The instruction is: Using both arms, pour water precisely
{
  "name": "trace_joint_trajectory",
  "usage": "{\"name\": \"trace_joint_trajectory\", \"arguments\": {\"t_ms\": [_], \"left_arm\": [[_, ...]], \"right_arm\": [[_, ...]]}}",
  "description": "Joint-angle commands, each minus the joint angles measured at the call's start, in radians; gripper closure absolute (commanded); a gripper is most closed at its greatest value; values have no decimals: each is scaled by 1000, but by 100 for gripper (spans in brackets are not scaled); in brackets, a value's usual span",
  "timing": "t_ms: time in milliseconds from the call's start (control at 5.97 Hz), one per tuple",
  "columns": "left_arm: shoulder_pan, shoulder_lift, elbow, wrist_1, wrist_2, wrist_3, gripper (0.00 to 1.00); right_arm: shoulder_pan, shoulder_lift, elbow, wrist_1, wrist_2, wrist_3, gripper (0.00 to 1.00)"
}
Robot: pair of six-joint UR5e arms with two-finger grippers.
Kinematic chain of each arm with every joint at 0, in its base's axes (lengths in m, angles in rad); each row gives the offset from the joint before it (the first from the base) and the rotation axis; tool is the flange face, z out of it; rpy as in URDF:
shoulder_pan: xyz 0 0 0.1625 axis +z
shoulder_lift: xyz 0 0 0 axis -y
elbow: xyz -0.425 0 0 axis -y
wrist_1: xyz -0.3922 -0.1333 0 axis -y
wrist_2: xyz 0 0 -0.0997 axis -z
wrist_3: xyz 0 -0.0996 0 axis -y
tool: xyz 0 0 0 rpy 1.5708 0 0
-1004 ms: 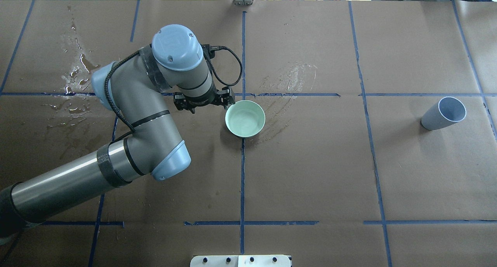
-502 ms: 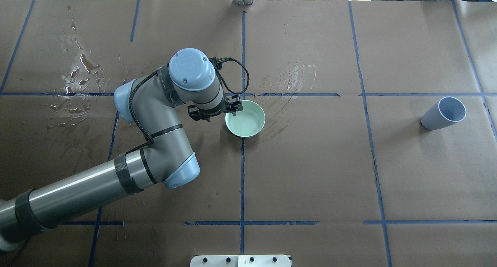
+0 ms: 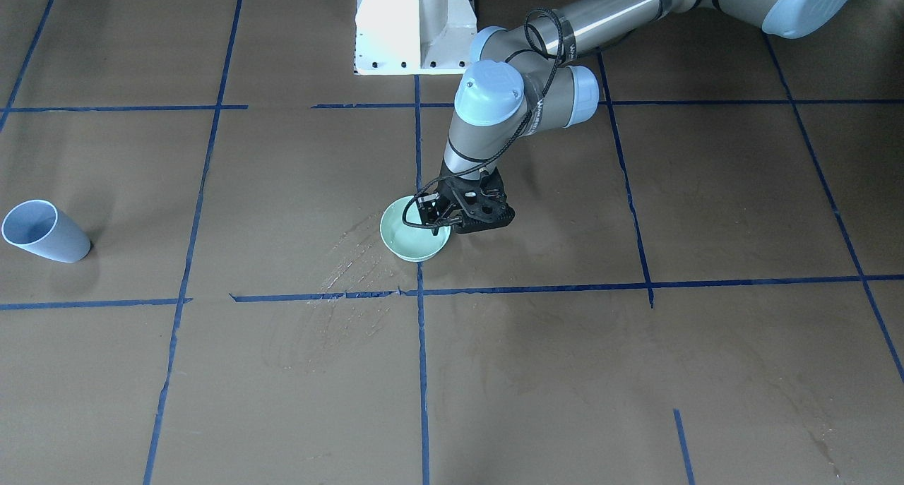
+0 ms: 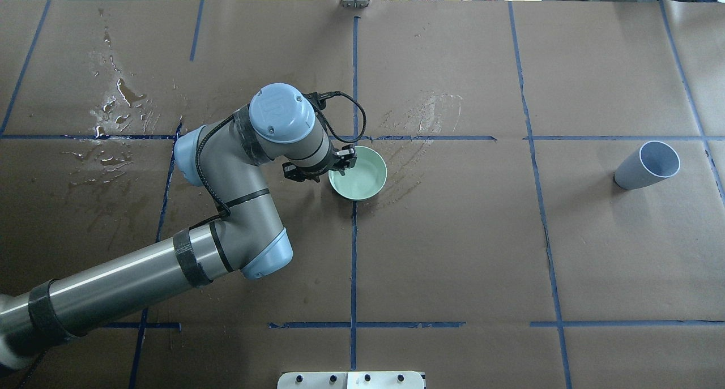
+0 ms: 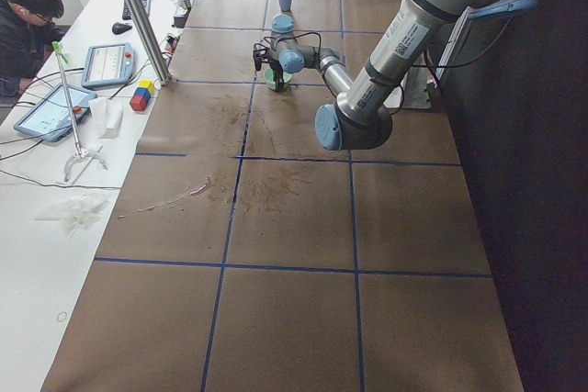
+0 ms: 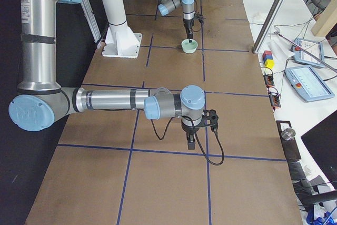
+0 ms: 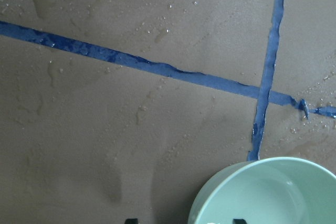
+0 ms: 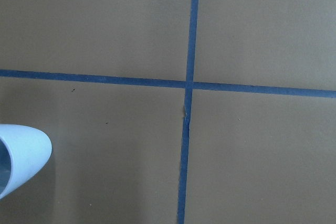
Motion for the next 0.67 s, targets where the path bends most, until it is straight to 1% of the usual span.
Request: {"name": "trace_joint_trajectory", "arguments": {"t_ms": [0, 335, 502], "left_arm": [[8, 2, 2, -10, -2, -9, 71], [14, 5, 1, -38, -2, -9, 91], [12, 8, 1, -67, -2, -7, 94]], "right_arm": [[-1, -3, 2, 0, 0, 0, 0], [0, -3, 4, 0, -2, 0, 0], [-1, -3, 4, 0, -2, 0, 0]]}}
